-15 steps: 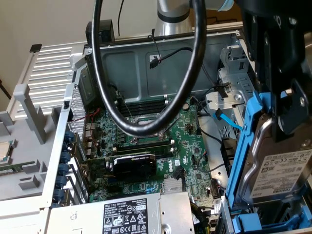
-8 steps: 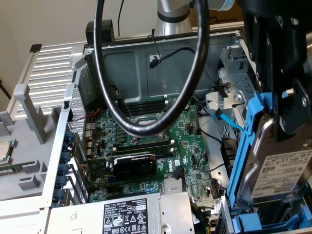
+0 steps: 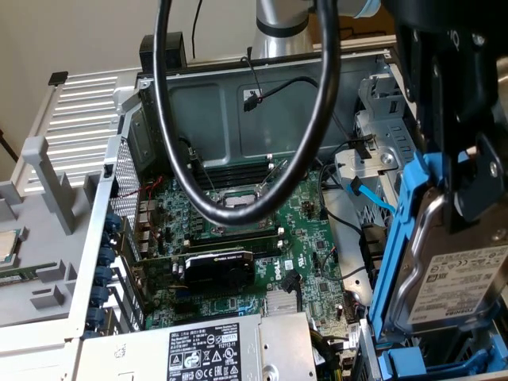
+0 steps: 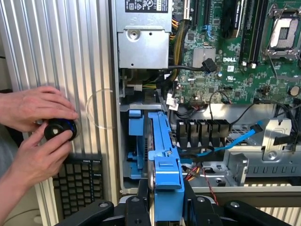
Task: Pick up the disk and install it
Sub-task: 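Insert the disk into the insertion slot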
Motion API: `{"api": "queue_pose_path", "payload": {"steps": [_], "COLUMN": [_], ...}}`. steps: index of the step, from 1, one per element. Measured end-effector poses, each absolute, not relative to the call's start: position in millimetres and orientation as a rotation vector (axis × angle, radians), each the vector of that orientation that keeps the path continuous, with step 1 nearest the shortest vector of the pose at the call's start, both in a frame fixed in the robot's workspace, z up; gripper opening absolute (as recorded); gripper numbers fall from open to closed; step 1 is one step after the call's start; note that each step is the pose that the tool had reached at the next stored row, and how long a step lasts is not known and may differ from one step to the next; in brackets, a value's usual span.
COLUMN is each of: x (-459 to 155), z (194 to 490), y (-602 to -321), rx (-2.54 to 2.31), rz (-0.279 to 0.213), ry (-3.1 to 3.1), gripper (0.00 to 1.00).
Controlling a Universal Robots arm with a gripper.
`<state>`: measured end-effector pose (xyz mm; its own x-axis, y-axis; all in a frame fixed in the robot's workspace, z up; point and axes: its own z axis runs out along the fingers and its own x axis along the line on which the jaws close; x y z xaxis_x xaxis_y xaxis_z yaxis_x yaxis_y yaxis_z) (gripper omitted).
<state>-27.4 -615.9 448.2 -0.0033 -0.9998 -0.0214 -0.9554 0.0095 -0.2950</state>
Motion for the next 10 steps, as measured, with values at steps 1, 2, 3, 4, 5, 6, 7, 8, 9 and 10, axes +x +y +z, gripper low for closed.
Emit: {"api": "queue_pose_path", "payload": {"steps": [1,2,3,4,5,6,7,8,9,10], "x": [-27.6,-27.7,-27.7,-27.7,-27.7,-27.7,-27.7,-27.7,-27.7,-27.7], "z": [447.8,447.5,447.3,446.9,446.6,446.5,446.4,446.2,445.9,445.6], "y": [-615.9,-615.9,-615.9,-615.9,-615.9,-615.9,-615.9,-615.9,-615.9,-616.0], "rx": [-2.045,-2.045,-2.045,-2.045,-2.045,-2.045,-2.045,-2.045,-2.045,-2.045], "rz": [-0.288,-0.288,-0.288,-0.288,-0.288,-0.288,-0.288,-0.288,-0.288,-0.288], "ry": [2.058,2.058,2.058,2.058,2.058,2.058,2.058,2.058,2.058,2.058], "gripper": [0.37,0.37,0.37,0.37,0.37,0.37,0.37,0.37,0.37,0.37]}}
